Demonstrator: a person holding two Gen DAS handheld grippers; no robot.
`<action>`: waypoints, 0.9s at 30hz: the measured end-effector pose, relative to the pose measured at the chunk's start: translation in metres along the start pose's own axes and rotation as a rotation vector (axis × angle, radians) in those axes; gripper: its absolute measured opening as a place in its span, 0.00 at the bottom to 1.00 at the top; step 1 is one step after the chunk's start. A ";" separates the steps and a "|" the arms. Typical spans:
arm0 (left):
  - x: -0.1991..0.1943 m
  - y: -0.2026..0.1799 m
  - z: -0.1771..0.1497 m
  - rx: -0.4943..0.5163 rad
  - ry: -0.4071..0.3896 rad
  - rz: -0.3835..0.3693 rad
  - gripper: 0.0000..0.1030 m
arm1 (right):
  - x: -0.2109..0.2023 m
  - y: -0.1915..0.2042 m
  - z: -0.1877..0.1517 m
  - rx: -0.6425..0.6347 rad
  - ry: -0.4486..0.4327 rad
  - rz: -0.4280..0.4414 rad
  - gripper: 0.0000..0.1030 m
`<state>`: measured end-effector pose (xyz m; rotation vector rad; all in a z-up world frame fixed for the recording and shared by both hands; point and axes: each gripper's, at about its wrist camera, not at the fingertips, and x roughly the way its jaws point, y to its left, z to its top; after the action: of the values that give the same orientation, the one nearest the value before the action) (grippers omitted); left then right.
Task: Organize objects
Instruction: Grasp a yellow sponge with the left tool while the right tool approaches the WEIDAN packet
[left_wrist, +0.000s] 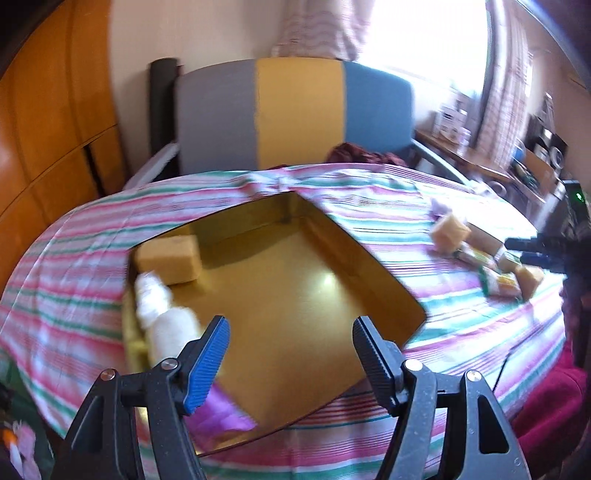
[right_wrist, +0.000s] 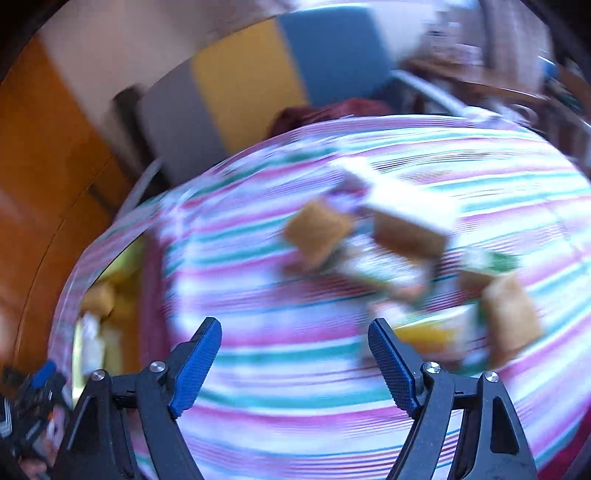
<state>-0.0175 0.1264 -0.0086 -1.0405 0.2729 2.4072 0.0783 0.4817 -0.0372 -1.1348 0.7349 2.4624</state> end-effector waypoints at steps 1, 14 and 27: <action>0.002 -0.008 0.003 0.014 0.004 -0.015 0.68 | -0.001 -0.013 0.005 0.018 -0.008 -0.018 0.82; 0.029 -0.101 0.025 0.181 0.072 -0.188 0.68 | 0.035 -0.063 0.022 0.014 0.093 0.006 0.86; 0.067 -0.136 0.051 0.200 0.143 -0.275 0.68 | 0.088 -0.029 -0.010 -0.373 0.330 -0.131 0.76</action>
<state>-0.0179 0.2862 -0.0204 -1.0822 0.3852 2.0206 0.0435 0.5066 -0.1196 -1.6956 0.2692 2.3876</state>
